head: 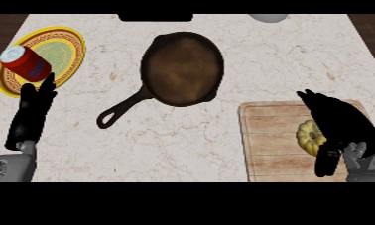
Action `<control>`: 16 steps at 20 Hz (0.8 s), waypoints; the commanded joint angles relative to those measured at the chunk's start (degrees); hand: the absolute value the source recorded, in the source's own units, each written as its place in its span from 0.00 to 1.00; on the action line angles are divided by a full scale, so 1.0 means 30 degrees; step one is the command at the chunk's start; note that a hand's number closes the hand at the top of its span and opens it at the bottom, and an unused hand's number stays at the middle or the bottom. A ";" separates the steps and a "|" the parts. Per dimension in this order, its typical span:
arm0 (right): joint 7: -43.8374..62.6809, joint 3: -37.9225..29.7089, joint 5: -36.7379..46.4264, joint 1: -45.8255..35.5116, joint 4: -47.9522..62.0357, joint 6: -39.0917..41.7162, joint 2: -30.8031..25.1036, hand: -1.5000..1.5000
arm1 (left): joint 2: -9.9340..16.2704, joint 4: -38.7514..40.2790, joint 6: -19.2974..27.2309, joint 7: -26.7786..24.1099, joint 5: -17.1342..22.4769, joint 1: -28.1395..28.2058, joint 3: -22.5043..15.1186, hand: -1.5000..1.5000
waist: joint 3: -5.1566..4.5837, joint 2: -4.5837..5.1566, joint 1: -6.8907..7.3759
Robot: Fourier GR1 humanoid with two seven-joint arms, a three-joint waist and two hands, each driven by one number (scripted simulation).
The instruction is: Pick the squash from the cutting board and place it in the pan
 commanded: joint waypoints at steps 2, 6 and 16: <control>-0.1143 -0.0558 0.1571 0.0141 0.1806 0.0335 0.0681 0.00 | 0.0036 -0.1457 -0.0465 0.0780 -0.0089 0.0847 0.0492 0.50 | 0.0007 -0.0003 0.0069; -0.0872 -0.1258 0.2139 0.1160 0.0866 0.1021 0.0931 0.00 | -0.0178 0.0324 -0.0839 -0.0450 -0.0512 0.0147 0.0985 0.50 | 0.0000 0.0004 -0.0049; -0.5082 -0.0794 0.5515 -0.0425 0.3246 0.0019 -0.0294 1.00 | -0.0320 -0.1697 -0.1203 0.0905 -0.0616 0.0611 0.1263 0.50 | 0.0014 -0.0004 0.0148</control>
